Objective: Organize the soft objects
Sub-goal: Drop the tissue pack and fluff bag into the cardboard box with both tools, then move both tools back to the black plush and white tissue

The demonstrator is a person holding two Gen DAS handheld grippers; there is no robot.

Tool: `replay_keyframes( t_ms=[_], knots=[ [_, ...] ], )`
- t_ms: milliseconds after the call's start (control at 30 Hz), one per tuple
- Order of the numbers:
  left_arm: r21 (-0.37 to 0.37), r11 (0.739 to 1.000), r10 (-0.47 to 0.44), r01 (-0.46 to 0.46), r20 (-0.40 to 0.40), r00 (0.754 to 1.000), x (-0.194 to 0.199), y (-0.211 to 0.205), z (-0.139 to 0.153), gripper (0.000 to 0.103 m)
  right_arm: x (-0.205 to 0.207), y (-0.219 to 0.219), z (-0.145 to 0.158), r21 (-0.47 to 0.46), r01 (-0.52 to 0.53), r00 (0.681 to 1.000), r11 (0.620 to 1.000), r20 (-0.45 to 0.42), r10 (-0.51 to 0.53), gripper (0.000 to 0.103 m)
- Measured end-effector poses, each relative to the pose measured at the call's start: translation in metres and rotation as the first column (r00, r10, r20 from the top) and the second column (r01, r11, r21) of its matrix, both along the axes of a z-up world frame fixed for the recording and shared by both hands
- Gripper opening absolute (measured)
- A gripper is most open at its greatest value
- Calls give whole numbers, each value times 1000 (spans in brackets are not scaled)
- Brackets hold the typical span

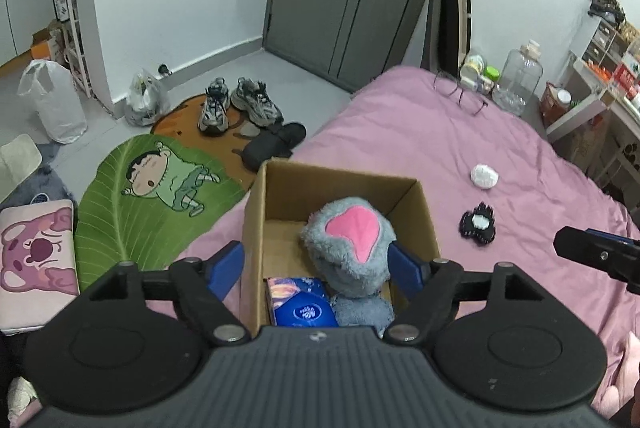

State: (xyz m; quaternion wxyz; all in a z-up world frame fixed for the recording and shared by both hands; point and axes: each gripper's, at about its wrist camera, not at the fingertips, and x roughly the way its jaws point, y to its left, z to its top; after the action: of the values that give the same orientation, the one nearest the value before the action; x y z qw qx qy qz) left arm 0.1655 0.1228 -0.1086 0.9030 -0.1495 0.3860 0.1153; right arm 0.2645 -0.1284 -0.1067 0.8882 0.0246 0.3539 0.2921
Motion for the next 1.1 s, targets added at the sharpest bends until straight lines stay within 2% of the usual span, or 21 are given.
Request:
replay_keyframes(
  t_ms=[67,133,300,400,567,733,900,1100],
  knots=[
    [0,1000,12,-12,18,1000,-1,-2,5,84,-1,-4,3,5,8,1000,1000,26,-9,99],
    [2,1000,19,-19,39,999,-2,-5,10,94,-1,-9,5,6,19,999,1000,44,-19,101],
    [5,999,32,-33,74,997,-1,-18,19,103,-1,-22,8,41,1,998,999,59,-4,101],
    [29,999,15,-17,88,996,2,-29,24,103,1,-30,8,55,10,997,998,72,-14,103],
    [14,1000,0,-2,119,993,6,-38,29,103,8,-42,9,76,20,997,997,74,-25,103],
    [32,999,-17,13,147,989,11,-50,34,103,16,-51,6,80,26,996,996,84,-33,103],
    [18,999,-34,32,131,991,22,-62,33,103,32,-57,4,88,-10,998,996,65,4,103],
    [17,999,-30,29,69,997,42,-76,24,103,52,-63,-3,71,-27,998,997,50,24,103]
  ],
)
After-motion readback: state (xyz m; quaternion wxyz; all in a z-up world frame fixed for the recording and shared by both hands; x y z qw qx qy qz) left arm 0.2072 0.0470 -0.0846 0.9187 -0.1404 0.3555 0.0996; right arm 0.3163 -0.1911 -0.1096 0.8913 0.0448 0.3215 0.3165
